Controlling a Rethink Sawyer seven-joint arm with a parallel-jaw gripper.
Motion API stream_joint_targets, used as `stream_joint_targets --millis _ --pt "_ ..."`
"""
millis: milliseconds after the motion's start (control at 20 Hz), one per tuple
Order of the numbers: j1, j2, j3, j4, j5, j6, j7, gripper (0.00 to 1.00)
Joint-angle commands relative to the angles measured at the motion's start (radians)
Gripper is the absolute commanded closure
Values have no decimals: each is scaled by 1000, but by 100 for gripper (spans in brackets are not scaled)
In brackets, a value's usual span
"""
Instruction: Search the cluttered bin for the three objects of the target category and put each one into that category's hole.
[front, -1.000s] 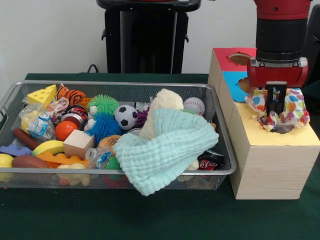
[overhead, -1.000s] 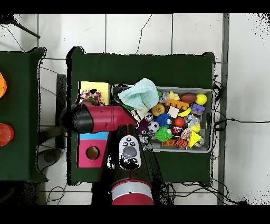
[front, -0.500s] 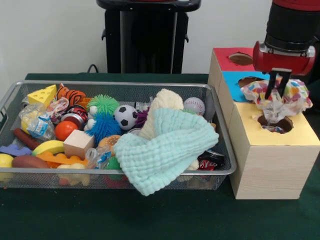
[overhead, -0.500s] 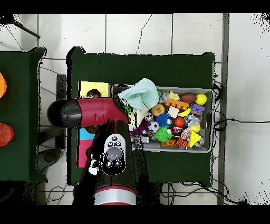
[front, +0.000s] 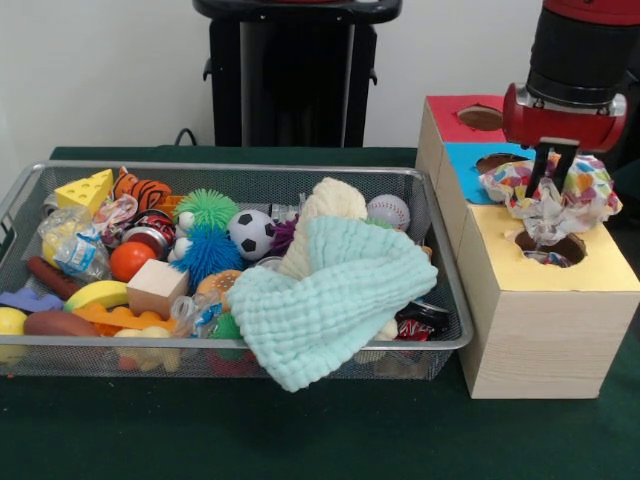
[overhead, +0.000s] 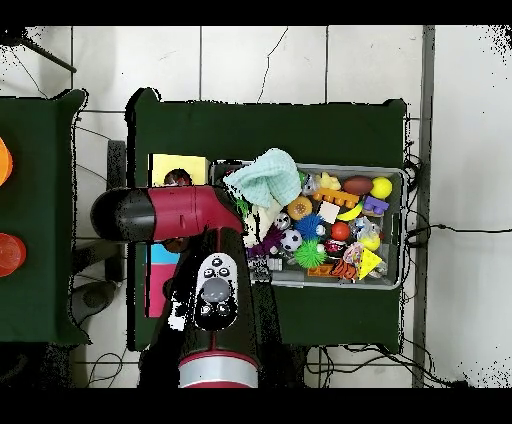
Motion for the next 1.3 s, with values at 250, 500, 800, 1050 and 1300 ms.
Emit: stream_joint_targets --millis 250,500,800,1050,1300 --pt "-48 78 45 65 -38 -97 73 100" --pt "-57 132 47 -8 -61 -133 42 100" --pt "-73 193 76 -92 -62 -193 25 100" --pt "-60 248 69 -175 -58 -196 30 100" --pt "-46 302 68 -263 -44 -182 32 100"
